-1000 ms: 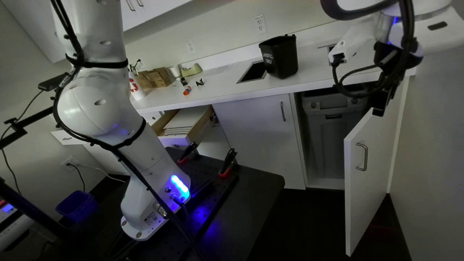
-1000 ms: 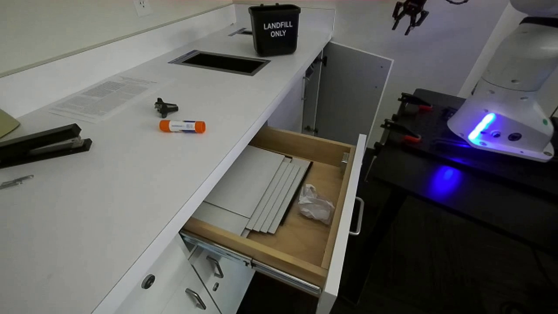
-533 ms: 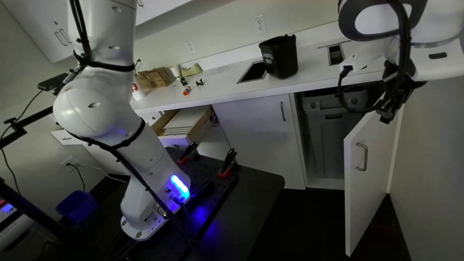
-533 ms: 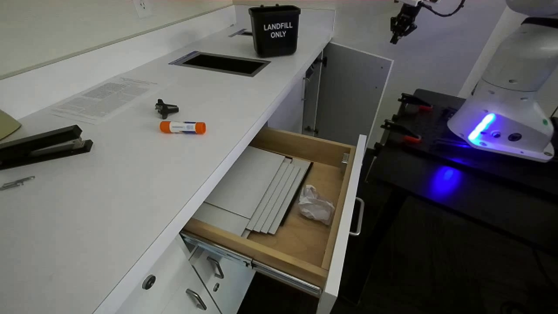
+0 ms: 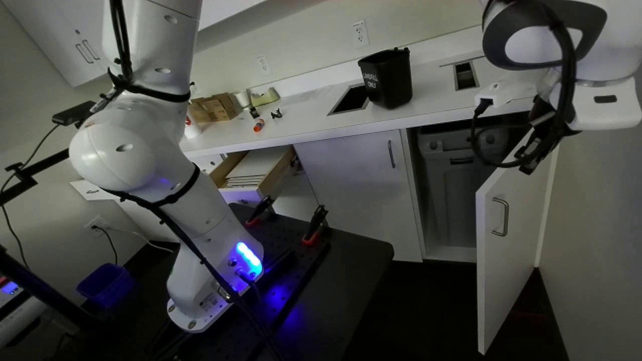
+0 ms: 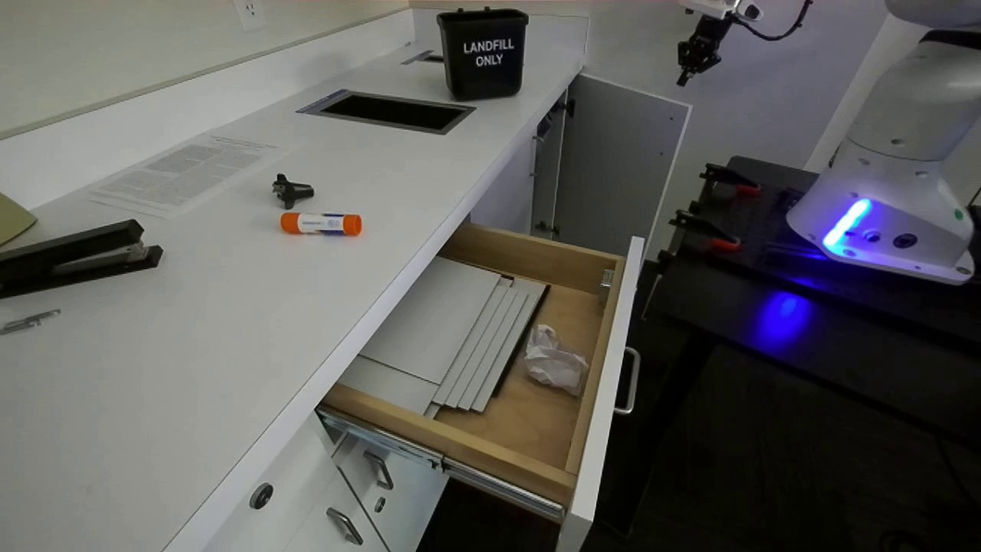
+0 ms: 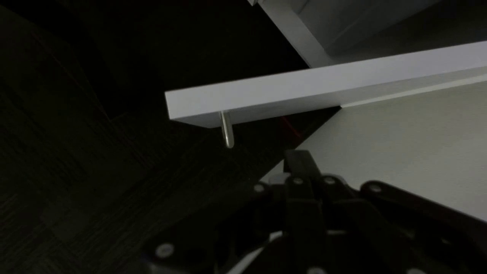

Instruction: Close the open cabinet door on the right

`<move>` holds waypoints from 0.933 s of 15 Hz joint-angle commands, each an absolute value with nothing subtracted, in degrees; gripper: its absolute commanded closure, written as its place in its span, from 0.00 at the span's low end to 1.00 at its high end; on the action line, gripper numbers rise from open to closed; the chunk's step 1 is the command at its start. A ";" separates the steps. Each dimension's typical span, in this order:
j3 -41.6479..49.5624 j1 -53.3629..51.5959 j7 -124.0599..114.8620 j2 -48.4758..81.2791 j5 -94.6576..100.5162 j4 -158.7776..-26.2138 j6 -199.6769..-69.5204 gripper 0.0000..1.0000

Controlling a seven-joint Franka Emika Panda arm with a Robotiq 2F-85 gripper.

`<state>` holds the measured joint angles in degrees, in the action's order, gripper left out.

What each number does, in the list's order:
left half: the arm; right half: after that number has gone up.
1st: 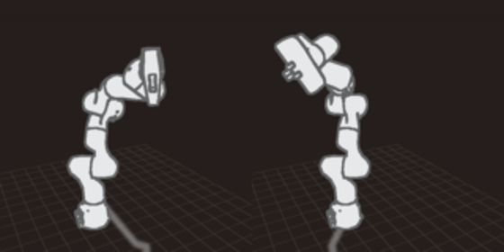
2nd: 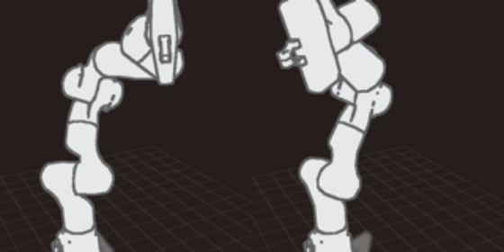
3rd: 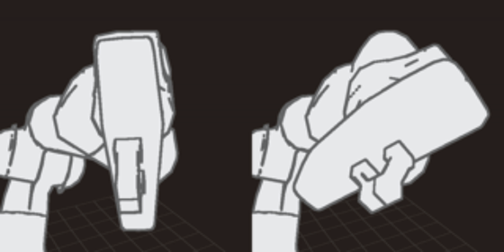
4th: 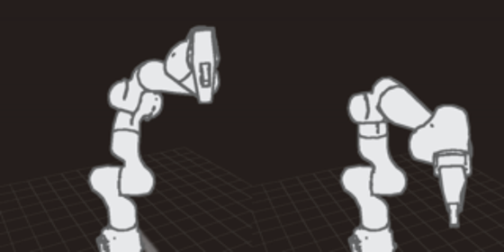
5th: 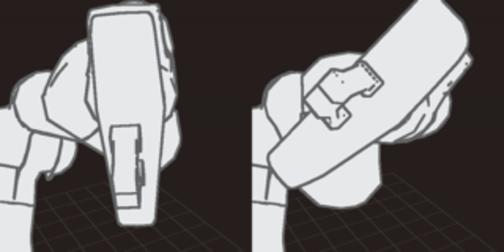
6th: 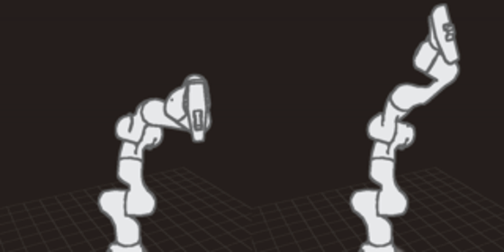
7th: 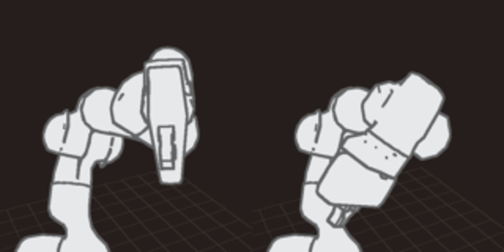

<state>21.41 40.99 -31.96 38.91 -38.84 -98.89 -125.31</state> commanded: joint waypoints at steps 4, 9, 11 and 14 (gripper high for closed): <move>19.94 41.60 -32.09 42.10 -38.60 -95.56 -122.84 1.00; 19.12 41.40 -32.01 43.68 -38.49 -94.77 -122.75 1.00; 18.63 41.59 -31.81 43.95 -38.90 -94.72 -122.27 1.00; 17.80 42.01 -31.56 44.03 -39.63 -94.82 -120.91 1.00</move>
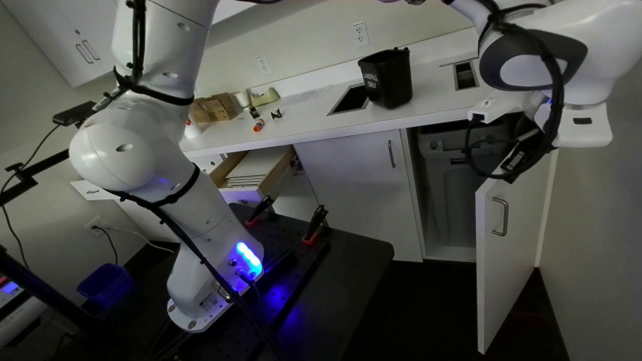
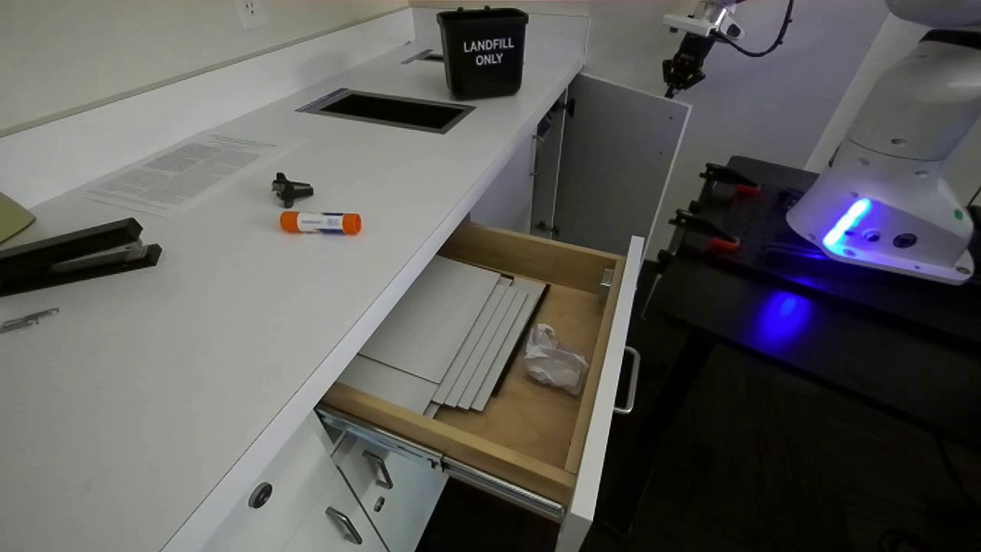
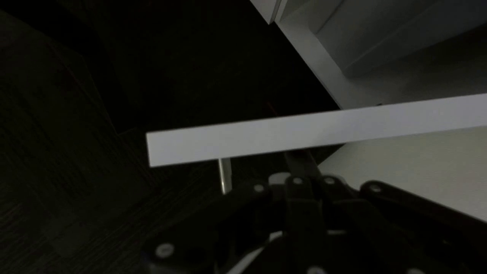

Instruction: Close the open cabinet door on the right

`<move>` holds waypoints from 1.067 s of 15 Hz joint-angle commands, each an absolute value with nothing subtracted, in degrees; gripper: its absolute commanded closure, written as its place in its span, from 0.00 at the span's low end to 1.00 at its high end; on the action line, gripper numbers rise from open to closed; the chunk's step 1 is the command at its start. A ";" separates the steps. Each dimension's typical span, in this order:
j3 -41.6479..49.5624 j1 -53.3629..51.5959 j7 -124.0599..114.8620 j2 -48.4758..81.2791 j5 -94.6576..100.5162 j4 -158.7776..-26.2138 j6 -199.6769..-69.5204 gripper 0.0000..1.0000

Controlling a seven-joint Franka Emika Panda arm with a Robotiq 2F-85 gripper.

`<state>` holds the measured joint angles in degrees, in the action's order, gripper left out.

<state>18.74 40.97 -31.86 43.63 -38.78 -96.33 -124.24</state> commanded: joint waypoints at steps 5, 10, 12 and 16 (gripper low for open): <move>16.66 42.10 -31.13 44.40 -41.34 -95.39 -119.58 1.00; 14.72 42.25 -30.17 45.96 -46.54 -95.58 -120.41 1.00; 13.65 42.35 -29.78 46.57 -49.90 -95.71 -120.05 1.00; 11.90 42.36 -28.49 48.04 -57.66 -95.69 -119.52 1.00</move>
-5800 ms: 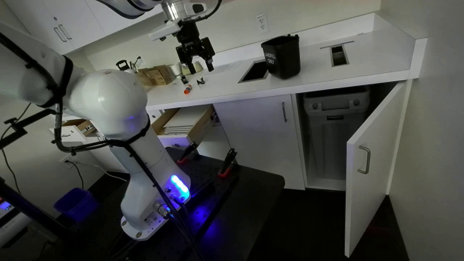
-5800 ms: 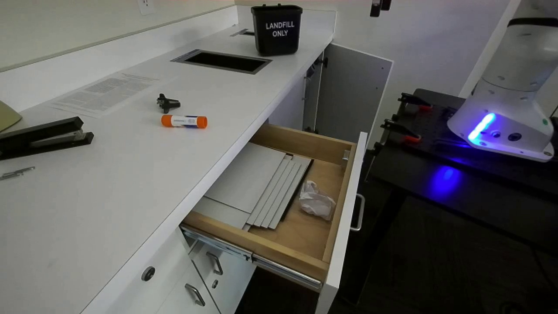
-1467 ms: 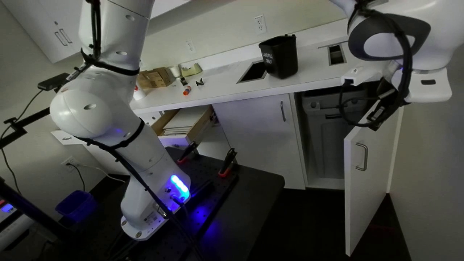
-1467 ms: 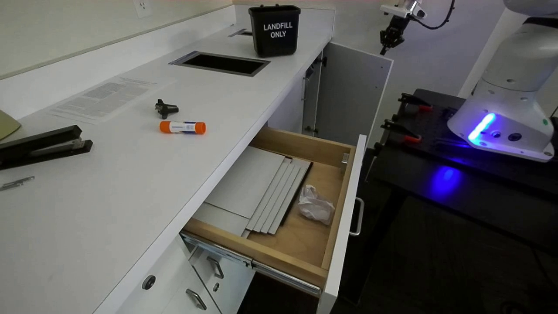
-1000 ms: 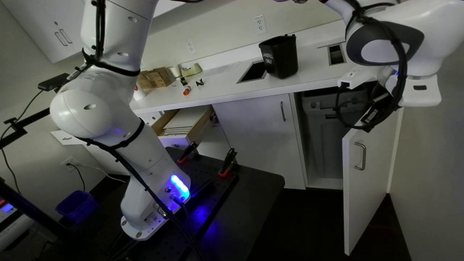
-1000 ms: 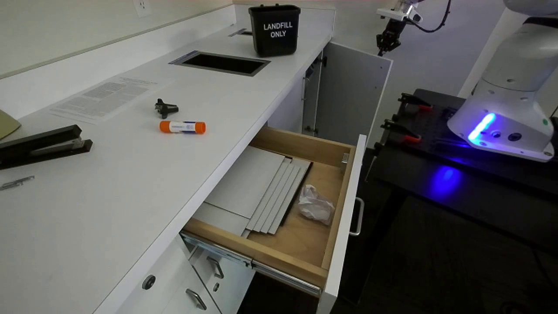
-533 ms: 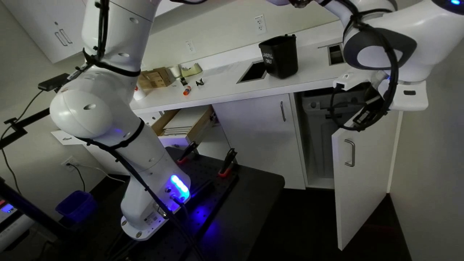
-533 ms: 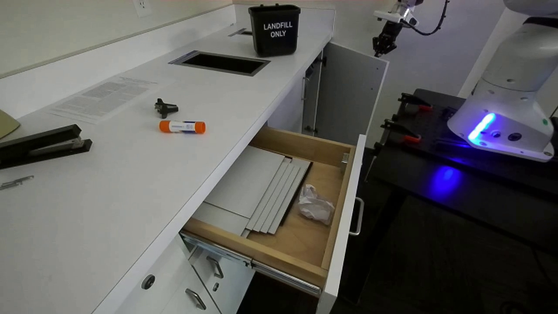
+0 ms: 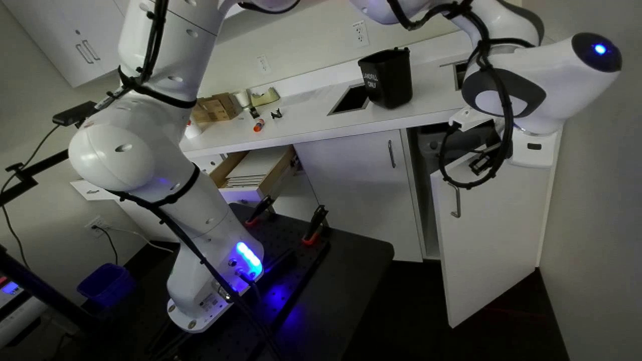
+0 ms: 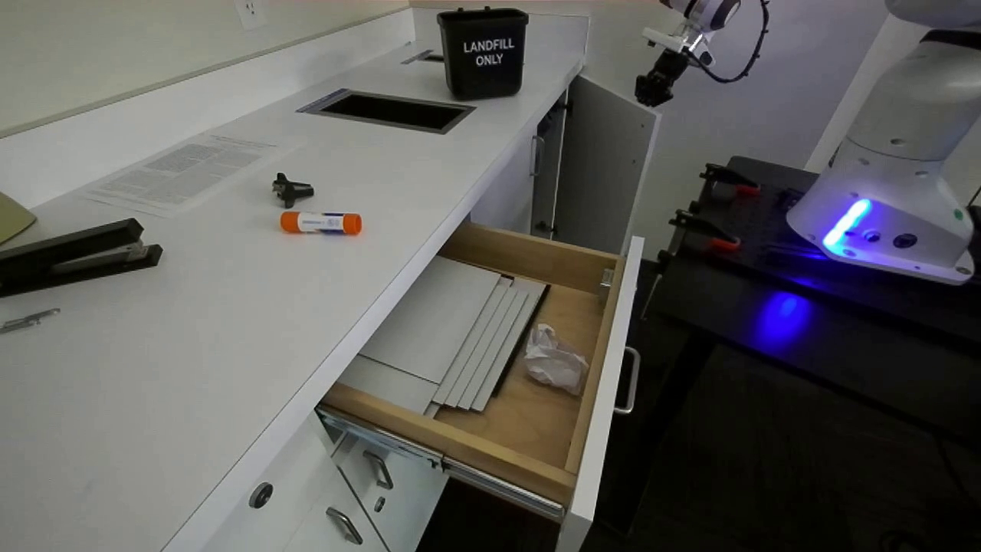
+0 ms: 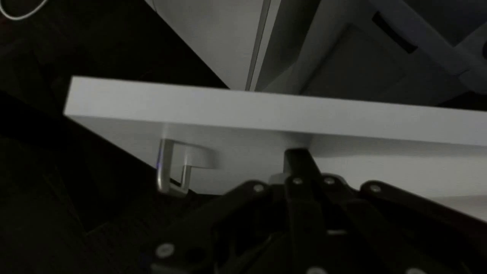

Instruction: Close the open cabinet door on the right

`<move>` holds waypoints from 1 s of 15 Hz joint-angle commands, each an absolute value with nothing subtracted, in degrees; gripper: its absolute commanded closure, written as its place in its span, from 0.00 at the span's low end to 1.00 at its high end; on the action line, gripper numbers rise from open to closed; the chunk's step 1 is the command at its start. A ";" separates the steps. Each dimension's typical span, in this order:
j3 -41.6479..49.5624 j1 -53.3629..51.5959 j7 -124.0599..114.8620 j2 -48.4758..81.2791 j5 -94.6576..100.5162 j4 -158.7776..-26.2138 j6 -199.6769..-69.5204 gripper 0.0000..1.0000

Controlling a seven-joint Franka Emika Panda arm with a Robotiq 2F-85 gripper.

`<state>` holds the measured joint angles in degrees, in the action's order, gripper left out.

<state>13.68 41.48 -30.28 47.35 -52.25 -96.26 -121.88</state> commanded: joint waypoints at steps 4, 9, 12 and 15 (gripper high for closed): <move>10.01 41.11 -25.90 48.59 -65.94 -96.54 -118.71 1.00; 8.86 37.99 -22.61 49.04 -73.11 -97.01 -118.23 1.00; 9.64 36.11 -21.41 49.28 -74.65 -96.89 -118.22 1.00; 10.31 34.81 -20.36 49.36 -75.10 -96.87 -118.38 1.00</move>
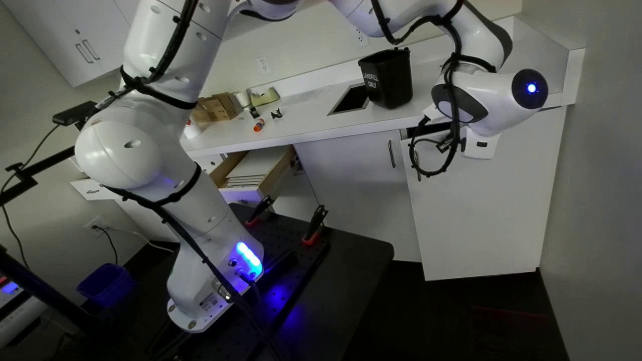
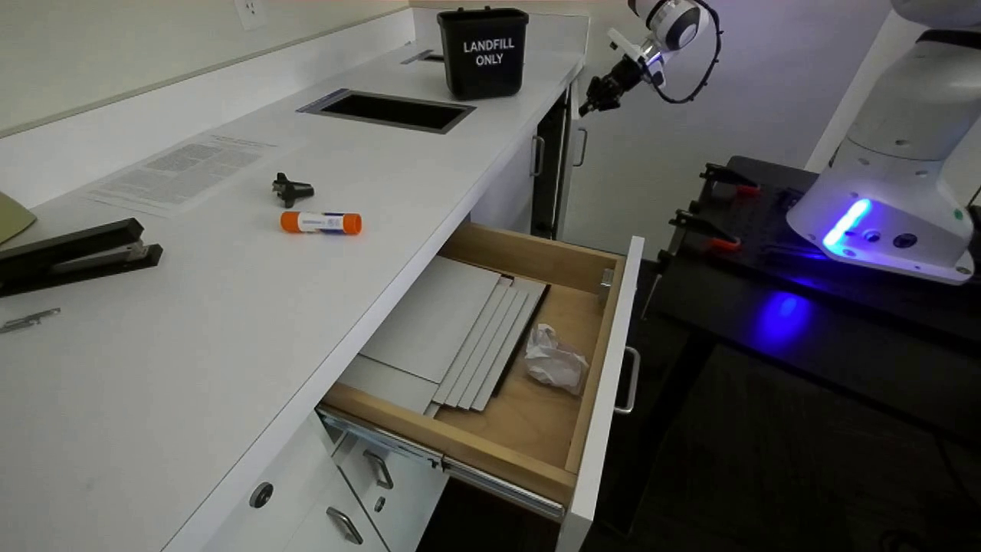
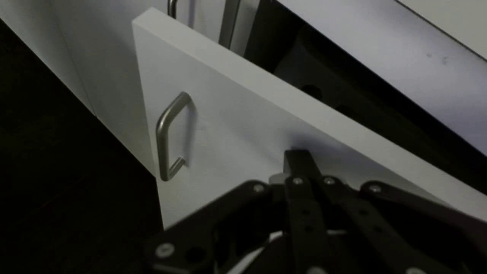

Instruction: Close the open cabinet door on the right

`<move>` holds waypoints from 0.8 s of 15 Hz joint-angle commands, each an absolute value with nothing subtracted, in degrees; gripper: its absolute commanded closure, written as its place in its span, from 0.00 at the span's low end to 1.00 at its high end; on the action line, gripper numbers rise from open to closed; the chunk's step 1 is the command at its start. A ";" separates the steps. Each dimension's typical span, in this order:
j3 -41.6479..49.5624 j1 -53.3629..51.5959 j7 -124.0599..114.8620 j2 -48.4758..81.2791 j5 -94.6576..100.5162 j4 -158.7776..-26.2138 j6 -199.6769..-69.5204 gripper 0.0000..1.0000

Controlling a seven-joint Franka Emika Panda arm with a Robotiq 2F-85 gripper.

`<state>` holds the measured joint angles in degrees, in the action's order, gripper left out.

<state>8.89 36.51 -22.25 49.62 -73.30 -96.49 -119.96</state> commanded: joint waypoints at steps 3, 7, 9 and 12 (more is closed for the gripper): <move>11.32 33.60 -19.67 49.45 -73.61 -96.74 -118.23 1.00; 14.75 28.99 -16.73 39.87 -70.84 -106.73 -120.17 1.00; 17.15 26.70 -14.55 35.33 -68.65 -110.65 -120.80 1.00; 21.31 22.79 -13.00 27.21 -61.45 -116.81 -124.16 1.00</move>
